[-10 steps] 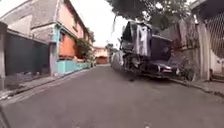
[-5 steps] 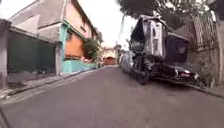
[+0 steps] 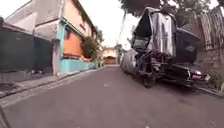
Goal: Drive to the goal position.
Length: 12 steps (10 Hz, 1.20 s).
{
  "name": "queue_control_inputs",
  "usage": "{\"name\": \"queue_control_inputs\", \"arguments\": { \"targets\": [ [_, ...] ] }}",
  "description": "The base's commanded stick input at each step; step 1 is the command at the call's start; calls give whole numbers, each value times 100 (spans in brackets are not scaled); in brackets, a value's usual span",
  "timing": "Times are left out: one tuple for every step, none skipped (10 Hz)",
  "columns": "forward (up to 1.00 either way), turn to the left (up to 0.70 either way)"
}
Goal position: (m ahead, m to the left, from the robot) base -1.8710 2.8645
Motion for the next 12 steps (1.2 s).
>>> {"name": "queue_control_inputs", "arguments": {
  "targets": [
    [70,0],
    [70,0],
    [70,0],
    [70,0],
    [70,0],
    [70,0],
    [70,0],
    [70,0],
    [70,0],
    [70,0],
    [70,0],
    [70,0]
  ]
}}
